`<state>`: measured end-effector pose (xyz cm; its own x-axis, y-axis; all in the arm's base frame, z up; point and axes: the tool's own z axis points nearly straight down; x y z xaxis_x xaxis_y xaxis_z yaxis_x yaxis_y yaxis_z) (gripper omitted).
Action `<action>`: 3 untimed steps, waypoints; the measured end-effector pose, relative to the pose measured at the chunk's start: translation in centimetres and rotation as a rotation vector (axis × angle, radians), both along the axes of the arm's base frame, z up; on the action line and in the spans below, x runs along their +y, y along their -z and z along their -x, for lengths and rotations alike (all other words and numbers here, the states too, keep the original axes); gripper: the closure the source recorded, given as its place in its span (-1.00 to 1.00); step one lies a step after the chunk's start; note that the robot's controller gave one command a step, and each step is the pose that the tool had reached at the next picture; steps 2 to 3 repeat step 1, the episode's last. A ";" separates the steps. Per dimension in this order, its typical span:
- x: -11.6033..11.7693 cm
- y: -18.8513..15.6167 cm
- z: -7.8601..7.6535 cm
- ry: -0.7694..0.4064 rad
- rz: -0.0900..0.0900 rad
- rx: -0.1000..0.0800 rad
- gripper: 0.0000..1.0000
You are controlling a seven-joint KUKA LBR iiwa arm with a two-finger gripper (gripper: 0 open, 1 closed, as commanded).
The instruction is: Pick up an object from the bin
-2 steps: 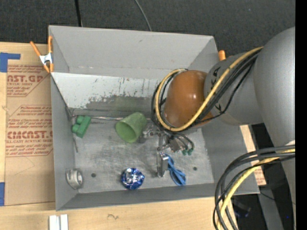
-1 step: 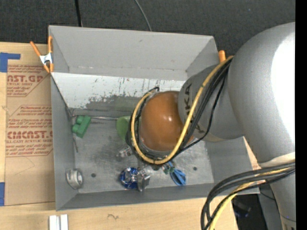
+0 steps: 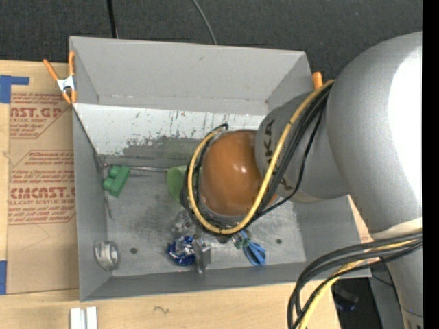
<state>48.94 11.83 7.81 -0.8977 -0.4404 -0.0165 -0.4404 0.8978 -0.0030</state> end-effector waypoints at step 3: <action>0.5 -15.9 0.8 0.020 0.002 0.007 1.00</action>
Offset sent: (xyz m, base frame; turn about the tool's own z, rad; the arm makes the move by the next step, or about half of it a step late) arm -0.0099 0.0038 0.1550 0.0211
